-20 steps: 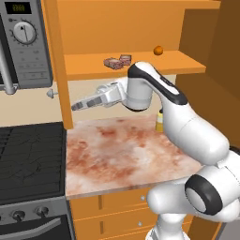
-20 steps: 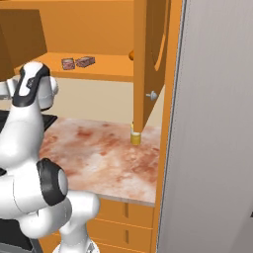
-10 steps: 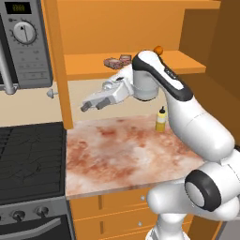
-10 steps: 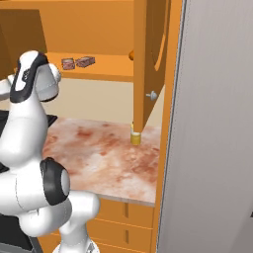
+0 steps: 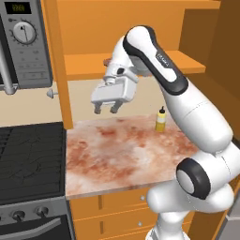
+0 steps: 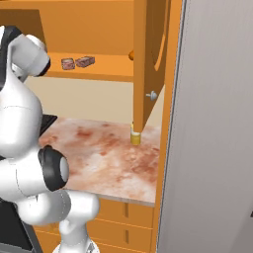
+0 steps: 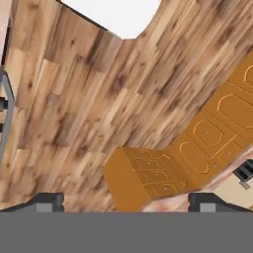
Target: Pick the bar soap and bar soap from the cabinet and place them on the counter.
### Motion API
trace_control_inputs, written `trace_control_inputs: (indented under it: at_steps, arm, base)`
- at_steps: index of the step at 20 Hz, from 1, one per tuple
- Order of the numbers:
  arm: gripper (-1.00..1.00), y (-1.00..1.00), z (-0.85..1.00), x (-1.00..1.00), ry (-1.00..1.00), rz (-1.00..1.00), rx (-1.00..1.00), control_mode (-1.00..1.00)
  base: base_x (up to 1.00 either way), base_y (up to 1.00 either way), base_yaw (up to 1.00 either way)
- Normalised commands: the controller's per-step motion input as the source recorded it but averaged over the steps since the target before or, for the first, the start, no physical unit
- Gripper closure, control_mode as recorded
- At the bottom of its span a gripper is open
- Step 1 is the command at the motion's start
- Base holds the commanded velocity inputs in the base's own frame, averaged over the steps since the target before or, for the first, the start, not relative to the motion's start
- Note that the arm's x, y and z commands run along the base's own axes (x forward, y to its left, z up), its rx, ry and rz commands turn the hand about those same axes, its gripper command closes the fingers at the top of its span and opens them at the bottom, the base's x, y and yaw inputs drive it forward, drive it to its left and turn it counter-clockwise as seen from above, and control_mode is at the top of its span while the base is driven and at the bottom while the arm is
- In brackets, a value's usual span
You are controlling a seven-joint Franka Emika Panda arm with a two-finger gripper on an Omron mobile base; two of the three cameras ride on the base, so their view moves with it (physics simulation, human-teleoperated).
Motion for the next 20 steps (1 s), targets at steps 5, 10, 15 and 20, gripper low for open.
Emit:
trace_control_inputs:
  at_steps: [5,10,15,20]
  arm:
    - [-1.0,-0.14,-0.03,-0.11,-0.14,0.36,-0.33,-1.0]
    - [-1.0,-0.18,-0.06,-0.16,-0.17,0.34,-0.07,-1.0]
    - [-1.0,-0.42,-0.39,-0.08,-0.45,0.36,0.02,-1.0]
    - [-1.0,-0.43,-0.32,0.0,-0.49,0.38,0.03,-1.0]
  base:
    - [0.0,0.0,0.0]
    - [0.0,0.0,0.0]
    - [0.0,0.0,0.0]
    - [0.0,0.0,0.0]
